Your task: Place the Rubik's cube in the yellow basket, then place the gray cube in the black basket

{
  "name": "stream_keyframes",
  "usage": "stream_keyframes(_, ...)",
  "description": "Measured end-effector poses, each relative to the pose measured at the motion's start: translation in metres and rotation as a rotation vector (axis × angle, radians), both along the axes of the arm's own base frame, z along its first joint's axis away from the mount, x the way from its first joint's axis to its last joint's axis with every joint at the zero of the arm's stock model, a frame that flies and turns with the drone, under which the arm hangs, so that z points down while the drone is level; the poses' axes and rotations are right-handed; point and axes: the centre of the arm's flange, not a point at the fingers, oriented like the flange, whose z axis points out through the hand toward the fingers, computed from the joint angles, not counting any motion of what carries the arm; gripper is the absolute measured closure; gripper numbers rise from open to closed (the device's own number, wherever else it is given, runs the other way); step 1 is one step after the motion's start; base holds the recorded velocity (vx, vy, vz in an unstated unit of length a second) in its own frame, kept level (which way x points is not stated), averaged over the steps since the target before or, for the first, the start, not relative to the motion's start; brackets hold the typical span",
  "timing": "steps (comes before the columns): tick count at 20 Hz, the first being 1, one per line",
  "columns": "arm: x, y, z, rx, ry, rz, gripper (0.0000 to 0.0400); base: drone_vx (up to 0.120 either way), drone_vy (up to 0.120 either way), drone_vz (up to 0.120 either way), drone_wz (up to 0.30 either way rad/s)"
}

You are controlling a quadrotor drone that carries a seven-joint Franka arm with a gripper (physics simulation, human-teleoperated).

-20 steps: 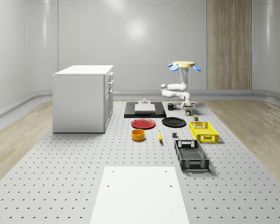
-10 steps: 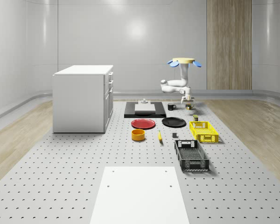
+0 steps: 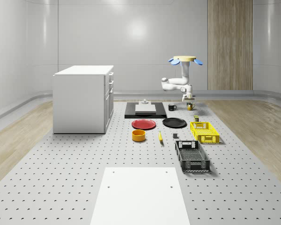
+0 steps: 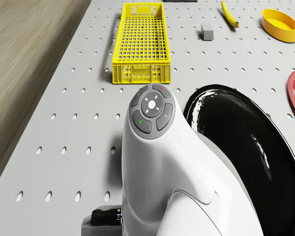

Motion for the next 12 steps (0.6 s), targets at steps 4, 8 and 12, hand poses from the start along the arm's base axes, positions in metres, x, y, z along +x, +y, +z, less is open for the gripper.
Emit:
stream_keyframes(4,0.0000,0.0000,-0.0001,0.000,0.000,0.000,0.0109,0.120,0.000,0.000,0.000)
stream_keyframes(8,0.0000,0.0000,-0.0002,0.000,0.000,0.000,0.0109,0.120,0.000,0.000,0.000)
stream_keyframes(12,0.0000,0.0000,-0.0002,0.000,0.000,0.000,0.0109,0.120,0.000,0.000,0.000)
